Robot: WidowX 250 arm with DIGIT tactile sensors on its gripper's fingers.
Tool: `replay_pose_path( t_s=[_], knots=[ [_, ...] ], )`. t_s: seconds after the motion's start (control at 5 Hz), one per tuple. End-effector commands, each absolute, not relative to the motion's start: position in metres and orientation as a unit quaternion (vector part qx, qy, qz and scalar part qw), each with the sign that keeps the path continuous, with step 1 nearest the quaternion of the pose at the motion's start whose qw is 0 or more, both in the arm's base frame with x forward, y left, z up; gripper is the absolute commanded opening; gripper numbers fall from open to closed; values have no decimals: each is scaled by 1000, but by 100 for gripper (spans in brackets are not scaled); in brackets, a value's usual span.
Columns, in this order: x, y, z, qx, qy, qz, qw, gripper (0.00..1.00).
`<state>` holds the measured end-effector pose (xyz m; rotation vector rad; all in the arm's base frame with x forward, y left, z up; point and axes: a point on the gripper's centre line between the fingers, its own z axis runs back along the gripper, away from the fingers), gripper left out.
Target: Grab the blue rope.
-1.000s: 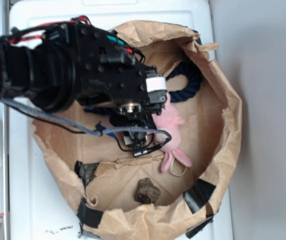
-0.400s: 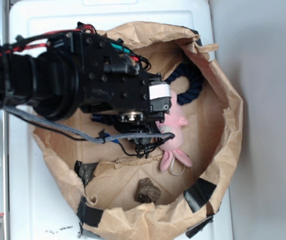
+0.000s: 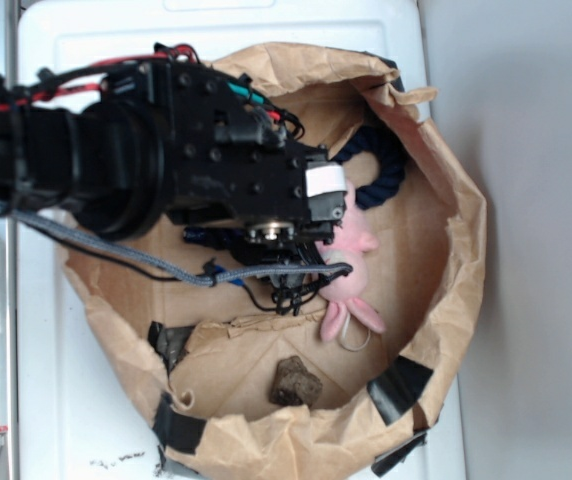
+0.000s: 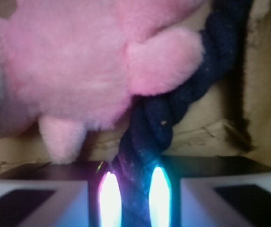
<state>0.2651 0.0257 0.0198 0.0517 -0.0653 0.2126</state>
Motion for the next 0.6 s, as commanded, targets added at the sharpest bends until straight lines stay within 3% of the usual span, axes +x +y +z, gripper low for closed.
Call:
replay_pose_path(
  t_s=[0.0,0.2,0.4],
  knots=[
    [268,34,121,-1,-89,190,978,0],
    [272,37,144,5,-99,192,976,0],
    [282,38,148,27,-105,177,978,0]
  ],
)
